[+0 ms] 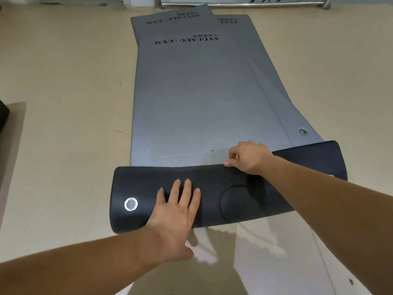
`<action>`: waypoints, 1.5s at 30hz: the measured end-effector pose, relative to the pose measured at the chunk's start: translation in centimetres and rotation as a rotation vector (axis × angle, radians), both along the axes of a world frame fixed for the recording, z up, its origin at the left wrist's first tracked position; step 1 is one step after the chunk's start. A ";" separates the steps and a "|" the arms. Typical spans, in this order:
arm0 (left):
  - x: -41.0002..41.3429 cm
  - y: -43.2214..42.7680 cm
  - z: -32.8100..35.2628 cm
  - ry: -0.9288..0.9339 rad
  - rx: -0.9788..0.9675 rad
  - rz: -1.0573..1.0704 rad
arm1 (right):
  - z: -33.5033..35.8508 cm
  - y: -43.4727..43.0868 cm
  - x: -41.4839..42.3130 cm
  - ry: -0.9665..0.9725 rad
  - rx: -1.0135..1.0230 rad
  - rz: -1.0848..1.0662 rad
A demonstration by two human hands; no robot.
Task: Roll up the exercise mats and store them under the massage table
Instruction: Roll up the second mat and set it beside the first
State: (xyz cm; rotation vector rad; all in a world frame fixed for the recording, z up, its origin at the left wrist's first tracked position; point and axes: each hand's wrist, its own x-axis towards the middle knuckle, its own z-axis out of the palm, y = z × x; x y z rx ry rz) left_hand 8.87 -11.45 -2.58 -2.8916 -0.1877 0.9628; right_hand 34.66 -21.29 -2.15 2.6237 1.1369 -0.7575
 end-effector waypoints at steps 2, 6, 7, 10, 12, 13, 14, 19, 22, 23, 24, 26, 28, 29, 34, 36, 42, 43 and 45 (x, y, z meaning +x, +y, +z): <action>-0.2 0.4 -1.8 -0.040 -0.014 0.015 | 0.2 0.5 -1.2 -0.148 0.027 0.069; 1.4 2.0 -2.9 -0.134 -0.025 0.000 | 1.9 0.5 -5.0 -0.327 0.075 0.285; 1.9 2.7 -2.8 -0.147 -0.060 0.005 | 2.3 0.0 -5.7 -0.307 0.033 0.300; 2.9 5.1 -2.6 -0.167 -0.192 0.050 | 2.7 -2.1 -6.7 -0.169 -0.222 0.215; 3.1 6.0 -2.5 -0.180 -0.215 0.052 | 1.7 -3.3 -6.7 -0.132 -0.339 0.181; 3.1 6.2 -2.5 -0.185 -0.195 0.036 | 1.1 -3.7 -6.6 -0.124 -0.349 0.177; 3.2 6.3 -2.5 -0.190 -0.171 0.021 | 0.4 -4.0 -6.4 -0.115 -0.338 0.175; 3.1 5.2 -2.7 -0.136 -0.079 0.067 | -1.0 -4.4 -5.2 -0.001 -0.280 0.207; 3.6 5.6 -2.4 -0.068 -0.138 0.097 | -1.3 -3.6 -5.2 -0.019 -0.328 0.270; 3.9 5.9 -2.2 -0.056 -0.187 0.121 | -1.3 -3.4 -5.1 -0.022 -0.323 0.277; 4.1 6.2 -1.9 -0.048 -0.243 0.158 | -1.1 -3.3 -4.8 0.000 -0.303 0.268; 4.4 6.7 -0.9 -0.027 -0.353 0.233 | 0.2 -3.2 -3.9 0.110 -0.255 0.216; 4.9 7.5 0.5 0.055 -0.456 0.298 | 1.6 -3.2 -3.1 0.236 -0.268 0.165; 5.1 8.1 1.2 0.126 -0.521 0.335 | 2.1 -3.1 -2.9 0.299 -0.294 0.137; 4.4 10.9 1.9 0.383 -0.789 0.472 | 2.6 -1.8 -3.7 0.528 -0.380 0.042; 4.2 11.2 1.2 0.332 -0.764 0.475 | 2.1 -1.4 -3.6 0.548 -0.361 0.011; 4.5 13.6 1.0 0.083 -0.667 0.543 | 2.9 0.2 -1.4 0.414 -0.132 -0.058; 4.5 13.9 1.3 0.059 -0.646 0.552 | 3.3 0.5 -1.2 0.321 -0.091 -0.033; 4.7 14.1 2.0 0.009 -0.593 0.516 | 3.4 0.8 -1.2 0.138 -0.063 0.046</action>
